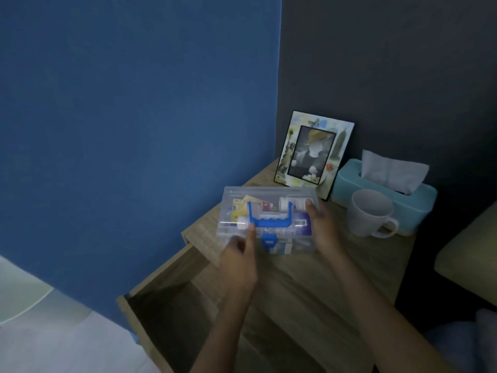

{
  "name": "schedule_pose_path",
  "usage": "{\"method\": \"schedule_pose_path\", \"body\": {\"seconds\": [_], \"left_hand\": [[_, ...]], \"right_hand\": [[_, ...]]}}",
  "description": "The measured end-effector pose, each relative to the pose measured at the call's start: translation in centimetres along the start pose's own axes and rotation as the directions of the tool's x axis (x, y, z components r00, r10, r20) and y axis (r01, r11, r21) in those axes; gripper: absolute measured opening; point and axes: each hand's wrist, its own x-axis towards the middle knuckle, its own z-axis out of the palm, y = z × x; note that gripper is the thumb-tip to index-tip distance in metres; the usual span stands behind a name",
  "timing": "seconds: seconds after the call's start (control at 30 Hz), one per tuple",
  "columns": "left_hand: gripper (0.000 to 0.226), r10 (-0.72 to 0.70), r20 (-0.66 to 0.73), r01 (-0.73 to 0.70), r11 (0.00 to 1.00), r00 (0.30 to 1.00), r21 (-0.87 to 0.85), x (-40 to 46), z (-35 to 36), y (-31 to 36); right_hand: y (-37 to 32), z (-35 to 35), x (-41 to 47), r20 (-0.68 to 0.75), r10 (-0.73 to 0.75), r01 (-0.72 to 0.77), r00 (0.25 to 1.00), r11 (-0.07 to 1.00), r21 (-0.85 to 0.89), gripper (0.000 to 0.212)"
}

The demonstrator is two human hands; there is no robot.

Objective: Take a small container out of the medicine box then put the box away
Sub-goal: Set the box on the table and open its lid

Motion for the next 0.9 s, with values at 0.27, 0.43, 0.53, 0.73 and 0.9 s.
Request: {"method": "schedule_pose_path", "body": {"seconds": [0.27, 0.43, 0.53, 0.73, 0.9], "left_hand": [[0.064, -0.094, 0.125, 0.098, 0.995, 0.988, -0.029, 0.6, 2.7, 0.4], [0.063, -0.124, 0.072, 0.129, 0.989, 0.99, -0.066, 0.1, 2.9, 0.7], [0.055, -0.135, 0.103, 0.152, 0.971, 0.985, -0.183, 0.0, 3.2, 0.5], [0.036, -0.102, 0.288, 0.218, 0.888, 0.952, -0.405, -0.6, 2.5, -0.5], [0.018, -0.106, 0.2, 0.172, 0.921, 0.974, -0.349, -0.8, 0.7, -2.1]], "right_hand": [[0.2, 0.3, 0.7, -0.035, -0.032, 0.031, 0.999, 0.999, -0.013, 0.031], [0.5, 0.4, 0.8, -0.041, -0.042, 0.041, 0.998, 0.999, -0.031, 0.035], [0.5, 0.5, 0.8, -0.045, -0.052, 0.051, 0.998, 0.998, -0.028, 0.037], [0.2, 0.4, 0.5, -0.022, -0.042, 0.041, 0.999, 0.998, -0.054, 0.037], [0.1, -1.1, -1.4, -0.003, -0.129, 0.129, 0.992, 0.992, -0.017, 0.053]]}}
